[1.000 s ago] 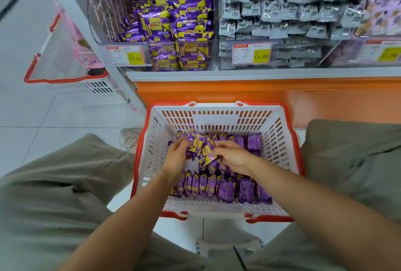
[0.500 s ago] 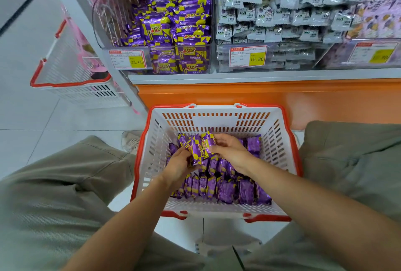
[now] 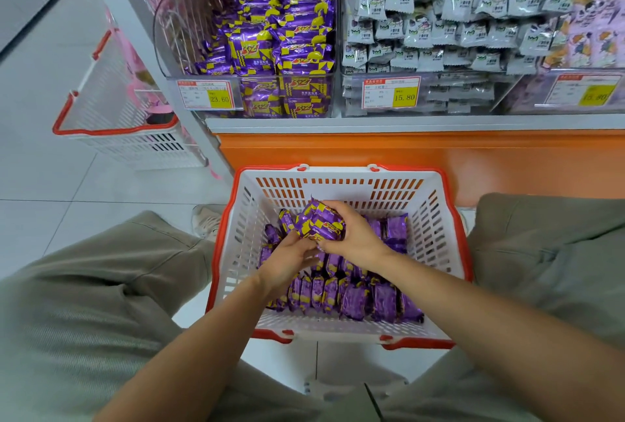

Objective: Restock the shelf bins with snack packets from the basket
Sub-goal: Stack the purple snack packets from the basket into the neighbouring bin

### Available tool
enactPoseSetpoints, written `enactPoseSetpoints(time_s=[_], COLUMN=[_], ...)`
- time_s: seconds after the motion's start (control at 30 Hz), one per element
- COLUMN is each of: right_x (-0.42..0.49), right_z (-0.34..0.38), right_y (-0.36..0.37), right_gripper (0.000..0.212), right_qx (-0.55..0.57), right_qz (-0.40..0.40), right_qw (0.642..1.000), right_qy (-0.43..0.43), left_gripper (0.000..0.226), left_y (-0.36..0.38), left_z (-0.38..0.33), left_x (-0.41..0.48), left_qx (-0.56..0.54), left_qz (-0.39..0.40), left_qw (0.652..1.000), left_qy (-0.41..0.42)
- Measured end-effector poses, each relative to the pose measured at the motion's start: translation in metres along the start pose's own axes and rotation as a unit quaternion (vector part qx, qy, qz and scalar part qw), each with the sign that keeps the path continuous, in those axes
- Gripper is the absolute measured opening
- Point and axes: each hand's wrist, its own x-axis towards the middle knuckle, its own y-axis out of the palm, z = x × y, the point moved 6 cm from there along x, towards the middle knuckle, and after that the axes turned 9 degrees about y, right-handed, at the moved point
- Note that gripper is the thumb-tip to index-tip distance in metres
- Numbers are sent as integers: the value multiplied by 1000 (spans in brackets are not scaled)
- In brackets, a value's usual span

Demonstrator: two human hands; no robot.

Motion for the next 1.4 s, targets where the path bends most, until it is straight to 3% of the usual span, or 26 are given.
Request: enactPoseSetpoints(time_s=[0.07, 0.23, 0.43, 0.53, 0.63, 0.8, 0.9, 1.23, 1.4], right_x=[-3, -8, -22, -27, -27, -29, -24, 10, 28], right_z=[9, 36, 84, 111, 141, 203, 238, 290, 301], right_y=[-6, -20, -29, -33, -35, -53, -62, -83, -90], right_gripper=[72, 78, 80, 80, 75, 60, 49, 39, 43], right_qx=[-16, -93, -129, -120, -122, -69, -47, 13, -60], right_qz=[-4, 3, 35, 32, 5, -49, -67, -157, -179], right_qw=[1000, 995, 988, 985, 978, 962, 956, 936, 931], right_qy=[-14, -46, -82, -116, -169, -260, -281, -316, -314], left_gripper=[44, 89, 85, 70, 57, 66, 58, 55, 59], left_y=[2, -3, -19, -27, -38, -72, -86, -96, -104], left_z=[-18, -60, -111, -137, -165, -229, -263, -322, -345], left_x=[-5, -16, -27, -38, -47, -62, -59, -25, -4], left_qx=[55, 106, 212, 236, 241, 230, 263, 266, 313], left_qz=[26, 35, 29, 17, -10, -95, -115, -71, -58], left_qw=[996, 977, 945, 930, 924, 904, 889, 880, 868], left_qy=[58, 182, 248, 282, 298, 349, 356, 388, 382])
